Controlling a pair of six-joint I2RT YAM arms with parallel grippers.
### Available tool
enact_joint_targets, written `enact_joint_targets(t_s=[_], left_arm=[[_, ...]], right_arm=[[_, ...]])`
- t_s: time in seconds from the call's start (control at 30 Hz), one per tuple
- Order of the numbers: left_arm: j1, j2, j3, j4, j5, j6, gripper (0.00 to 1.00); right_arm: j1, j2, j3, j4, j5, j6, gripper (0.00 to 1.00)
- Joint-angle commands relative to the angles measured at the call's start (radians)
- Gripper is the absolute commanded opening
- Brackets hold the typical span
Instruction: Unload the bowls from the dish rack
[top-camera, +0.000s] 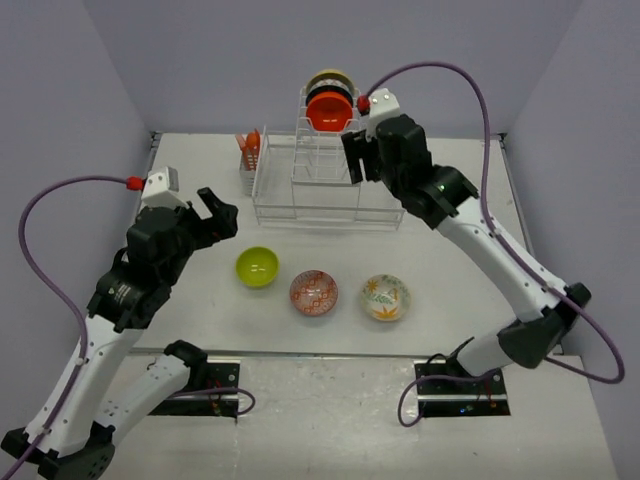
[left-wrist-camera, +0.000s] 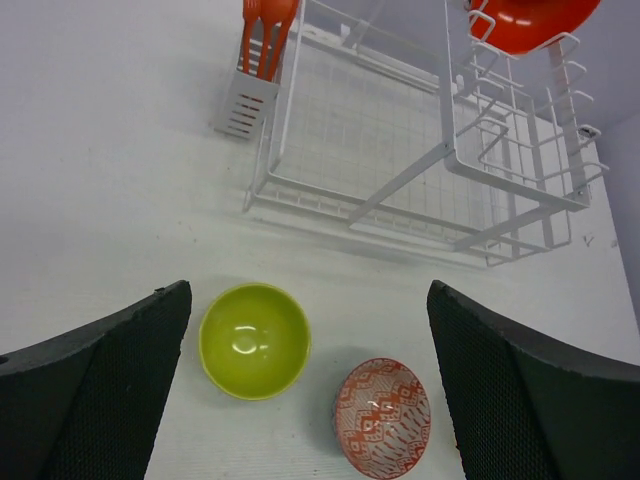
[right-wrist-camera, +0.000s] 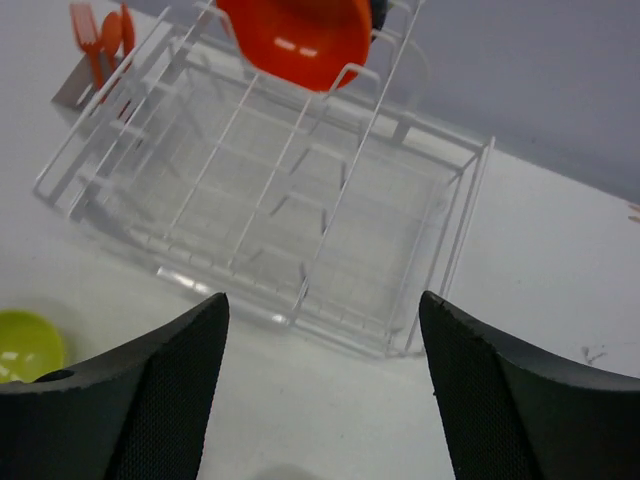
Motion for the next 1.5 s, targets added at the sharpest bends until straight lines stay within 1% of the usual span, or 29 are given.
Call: enact_joint_targets(t_s=[0.0, 0.03, 0.07, 0.1, 0.13, 0.17, 0.2, 0.23, 0.3, 0.33, 0.37, 0.43, 0.57, 0.73, 0.97, 1.0, 1.07, 1.2, 1.27, 1.3, 1.37, 1.4, 1.47], left_arm=[[0.006, -0.031, 0.046, -0.122, -0.016, 0.233, 1.00], [0.006, -0.049, 0.041, -0.127, -0.042, 0.252, 1.00], [0.006, -0.087, 0.029, -0.127, -0.071, 0.273, 1.00], [0.006, -0.106, -0.002, -0.127, -0.123, 0.278, 1.00], [0.006, -0.129, -0.025, -0.113, -0.146, 0.281, 1.00], [0.006, -0.175, -0.049, -0.098, -0.160, 0.296, 1.00], [0.004, -0.192, -0.095, -0.082, -0.198, 0.308, 1.00], [0.000, -0.210, -0.108, -0.070, -0.241, 0.313, 1.00], [-0.009, -0.249, -0.129, -0.065, -0.298, 0.282, 1.00], [-0.009, -0.266, -0.137, -0.064, -0.309, 0.269, 1.00], [-0.009, -0.272, -0.160, -0.059, -0.323, 0.267, 1.00], [-0.012, -0.292, -0.183, -0.035, -0.323, 0.272, 1.00], [-0.014, -0.327, -0.198, -0.019, -0.318, 0.272, 1.00], [-0.014, -0.362, -0.203, -0.018, -0.318, 0.272, 1.00], [-0.017, -0.398, -0.240, 0.034, -0.274, 0.287, 1.00], [-0.017, -0.402, -0.241, 0.036, -0.271, 0.289, 1.00], [-0.017, -0.402, -0.246, 0.044, -0.260, 0.290, 1.00], [-0.017, -0.402, -0.257, 0.060, -0.231, 0.298, 1.00], [-0.017, -0.402, -0.263, 0.068, -0.219, 0.301, 1.00], [-0.017, -0.405, -0.263, 0.070, -0.217, 0.301, 1.00], [-0.017, -0.410, -0.264, 0.070, -0.220, 0.299, 1.00], [-0.017, -0.418, -0.266, 0.071, -0.220, 0.299, 1.00], [-0.017, -0.425, -0.269, 0.073, -0.219, 0.301, 1.00]], right_arm=[[-0.057, 0.163, 0.171, 0.156, 0.070, -0.176, 0.75], [-0.057, 0.205, 0.203, 0.177, 0.084, -0.255, 0.75], [-0.060, 0.293, 0.295, 0.181, 0.085, -0.285, 0.73], [-0.065, 0.336, 0.343, 0.181, 0.088, -0.335, 0.71], [-0.070, 0.375, 0.384, 0.181, 0.087, -0.365, 0.69], [-0.080, 0.445, 0.463, 0.181, 0.084, -0.383, 0.63], [-0.086, 0.475, 0.499, 0.181, 0.076, -0.409, 0.59], [-0.093, 0.499, 0.525, 0.181, 0.041, -0.422, 0.56], [-0.106, 0.574, 0.601, 0.185, 0.027, -0.449, 0.52], [-0.113, 0.601, 0.640, 0.193, 0.027, -0.464, 0.50], [-0.119, 0.642, 0.654, 0.217, 0.030, -0.495, 0.49], [-0.123, 0.671, 0.676, 0.253, 0.035, -0.527, 0.47], [-0.123, 0.705, 0.677, 0.282, 0.044, -0.564, 0.45], [-0.126, 0.728, 0.639, 0.328, 0.046, -0.590, 0.43], [-0.146, 0.765, 0.641, 0.378, 0.082, -0.635, 0.40], [-0.148, 0.766, 0.635, 0.385, 0.084, -0.638, 0.38], [-0.146, 0.762, 0.621, 0.403, 0.078, -0.641, 0.37], [-0.146, 0.747, 0.550, 0.458, 0.073, -0.652, 0.30], [-0.148, 0.731, 0.504, 0.536, 0.073, -0.675, 0.28], [-0.146, 0.730, 0.477, 0.552, 0.070, -0.679, 0.24], [-0.146, 0.731, 0.461, 0.590, 0.079, -0.681, 0.19], [-0.148, 0.731, 0.449, 0.596, 0.079, -0.681, 0.15], [-0.148, 0.730, 0.438, 0.610, 0.082, -0.681, 0.12]])
